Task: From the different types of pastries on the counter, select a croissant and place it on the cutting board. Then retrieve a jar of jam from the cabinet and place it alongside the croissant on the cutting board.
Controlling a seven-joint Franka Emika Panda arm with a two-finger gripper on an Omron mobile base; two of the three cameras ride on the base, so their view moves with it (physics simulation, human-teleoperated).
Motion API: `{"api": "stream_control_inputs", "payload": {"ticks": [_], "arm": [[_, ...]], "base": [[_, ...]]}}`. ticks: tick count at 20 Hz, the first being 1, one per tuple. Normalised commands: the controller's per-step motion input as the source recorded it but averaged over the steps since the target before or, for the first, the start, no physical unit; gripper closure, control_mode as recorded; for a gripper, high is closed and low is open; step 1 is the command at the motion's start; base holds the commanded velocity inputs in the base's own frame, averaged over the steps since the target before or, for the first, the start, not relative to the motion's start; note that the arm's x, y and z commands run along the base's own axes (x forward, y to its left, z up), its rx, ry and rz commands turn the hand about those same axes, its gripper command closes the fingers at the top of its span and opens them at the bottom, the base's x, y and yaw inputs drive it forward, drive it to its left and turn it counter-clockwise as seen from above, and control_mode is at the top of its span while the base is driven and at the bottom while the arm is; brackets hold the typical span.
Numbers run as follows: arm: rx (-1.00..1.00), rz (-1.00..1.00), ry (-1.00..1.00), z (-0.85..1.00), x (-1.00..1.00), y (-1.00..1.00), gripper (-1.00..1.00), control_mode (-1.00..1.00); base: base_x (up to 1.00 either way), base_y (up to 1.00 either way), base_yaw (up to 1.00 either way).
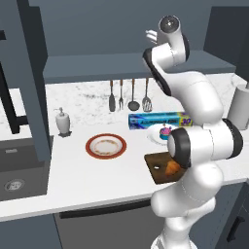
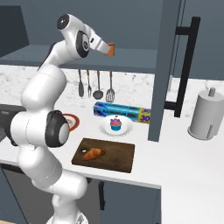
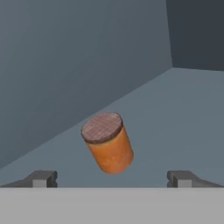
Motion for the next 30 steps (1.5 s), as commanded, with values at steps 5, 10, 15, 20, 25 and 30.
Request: {"api": "stream_control_inputs", "payload": {"ticks": [5, 10, 15, 20, 25, 30], "arm": [[0.06, 0.04, 0.0, -0.06, 0.34, -0.33, -1.0, -1.0], [0.02, 0.01, 0.0, 0.0, 0.0, -0.02, -1.0, -1.0], [0.02, 0.0, 0.04, 0.0, 0.03, 0.0, -1.0, -1.0], [0.01, 0.0, 0.03, -0.02, 0.14, 0.0, -1.0, -1.0], [0.01, 0.01, 0.0, 0.0, 0.1, -0.01, -1.0, -1.0], [0.0, 0.04, 0.0, -0.1, 0.22, 0.0, -1.0, -1.0]], "base": [[0.0, 0.0, 0.0], [0.0, 0.0, 0.0], [0.0, 0.0, 0.0], [0.0, 0.0, 0.0], [0.0, 0.0, 0.0], [0.0, 0.0, 0.0]]}}
